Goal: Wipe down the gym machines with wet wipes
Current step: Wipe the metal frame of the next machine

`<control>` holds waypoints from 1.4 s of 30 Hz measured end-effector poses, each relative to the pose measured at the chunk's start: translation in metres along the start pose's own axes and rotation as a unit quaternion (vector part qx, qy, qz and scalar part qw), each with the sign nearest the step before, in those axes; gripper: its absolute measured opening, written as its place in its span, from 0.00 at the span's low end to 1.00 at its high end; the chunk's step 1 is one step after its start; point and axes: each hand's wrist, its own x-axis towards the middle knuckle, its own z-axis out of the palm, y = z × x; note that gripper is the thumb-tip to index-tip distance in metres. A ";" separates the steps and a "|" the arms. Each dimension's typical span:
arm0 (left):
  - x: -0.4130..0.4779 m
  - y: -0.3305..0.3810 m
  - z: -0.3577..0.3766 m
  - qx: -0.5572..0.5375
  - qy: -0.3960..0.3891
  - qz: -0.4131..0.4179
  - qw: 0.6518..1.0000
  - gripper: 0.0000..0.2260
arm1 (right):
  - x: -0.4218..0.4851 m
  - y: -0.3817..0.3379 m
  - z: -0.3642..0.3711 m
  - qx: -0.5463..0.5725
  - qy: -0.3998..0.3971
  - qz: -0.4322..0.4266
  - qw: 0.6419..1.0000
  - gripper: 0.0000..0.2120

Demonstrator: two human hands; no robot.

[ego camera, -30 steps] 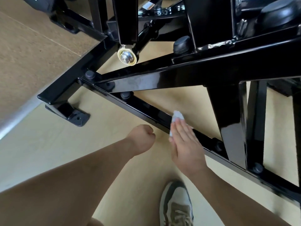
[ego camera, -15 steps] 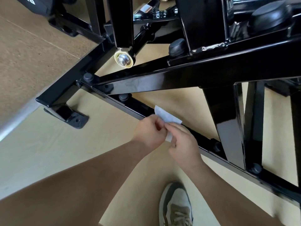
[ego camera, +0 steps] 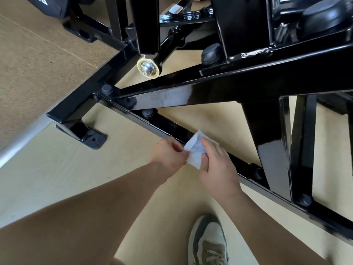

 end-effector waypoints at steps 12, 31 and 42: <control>0.013 -0.018 -0.060 0.141 0.033 0.014 0.989 0.16 | 0.043 0.002 0.047 -0.245 0.010 -0.146 0.958 0.27; 0.008 -0.039 -0.087 0.246 -0.056 0.022 0.967 0.21 | 0.020 0.020 0.051 -0.310 0.013 -0.132 0.941 0.36; 0.006 -0.050 -0.080 0.291 -0.093 0.008 0.952 0.21 | 0.088 -0.017 0.063 -0.290 -0.068 -0.203 0.933 0.37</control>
